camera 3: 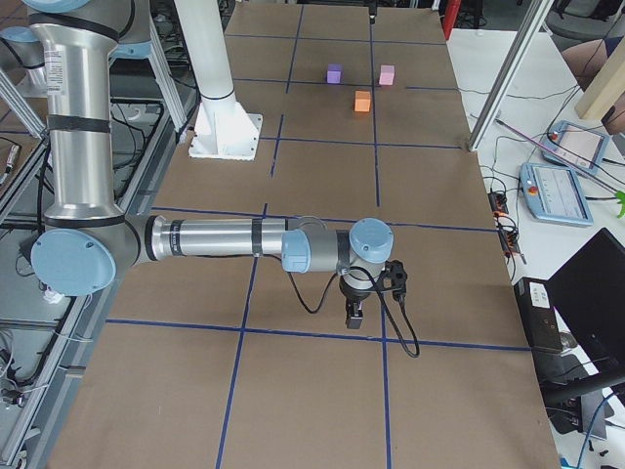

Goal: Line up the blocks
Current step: 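Move the left gripper over the orange cube and lower toward it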

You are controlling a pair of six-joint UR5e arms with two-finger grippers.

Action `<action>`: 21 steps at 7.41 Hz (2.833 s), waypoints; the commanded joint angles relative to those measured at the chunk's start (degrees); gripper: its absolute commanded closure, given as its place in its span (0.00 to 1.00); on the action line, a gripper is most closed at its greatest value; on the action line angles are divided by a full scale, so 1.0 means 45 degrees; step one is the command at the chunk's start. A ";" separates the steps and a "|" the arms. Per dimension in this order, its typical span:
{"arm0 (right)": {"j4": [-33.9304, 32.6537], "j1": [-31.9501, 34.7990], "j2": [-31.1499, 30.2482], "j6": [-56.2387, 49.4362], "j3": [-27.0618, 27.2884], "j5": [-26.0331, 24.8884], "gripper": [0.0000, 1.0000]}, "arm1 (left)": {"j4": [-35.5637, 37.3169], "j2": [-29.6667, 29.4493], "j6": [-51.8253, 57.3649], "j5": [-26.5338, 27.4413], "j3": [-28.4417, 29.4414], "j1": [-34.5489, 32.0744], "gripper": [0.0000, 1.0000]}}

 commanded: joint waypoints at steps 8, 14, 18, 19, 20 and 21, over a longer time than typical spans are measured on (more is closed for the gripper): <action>-0.0010 0.0000 0.0000 -0.0002 0.0000 0.0000 0.00 | 0.0073 -0.3874 -0.5847 0.4937 0.1987 0.5562 0.00; 0.0010 0.0000 0.0000 -0.0002 0.0000 0.0000 0.00 | -0.0474 -0.4052 -0.6036 0.4897 0.3120 0.5839 0.00; -0.0010 0.0000 0.0000 -0.0002 0.0000 0.0000 0.00 | -0.1607 -0.4033 -0.6075 0.4878 0.3998 0.5956 0.00; 0.0010 0.0000 0.0000 -0.0002 0.0000 0.0000 0.00 | -0.1685 -0.4013 -0.6075 0.4878 0.4076 0.5956 0.02; 0.0010 0.0000 0.0000 -0.0002 0.0000 0.0000 0.00 | -0.1686 -0.4032 -0.6075 0.4878 0.4096 0.5975 0.04; 0.0010 0.0000 0.0000 -0.0002 0.0000 0.0000 0.00 | -0.1763 -0.4032 -0.6075 0.4878 0.4174 0.6014 0.08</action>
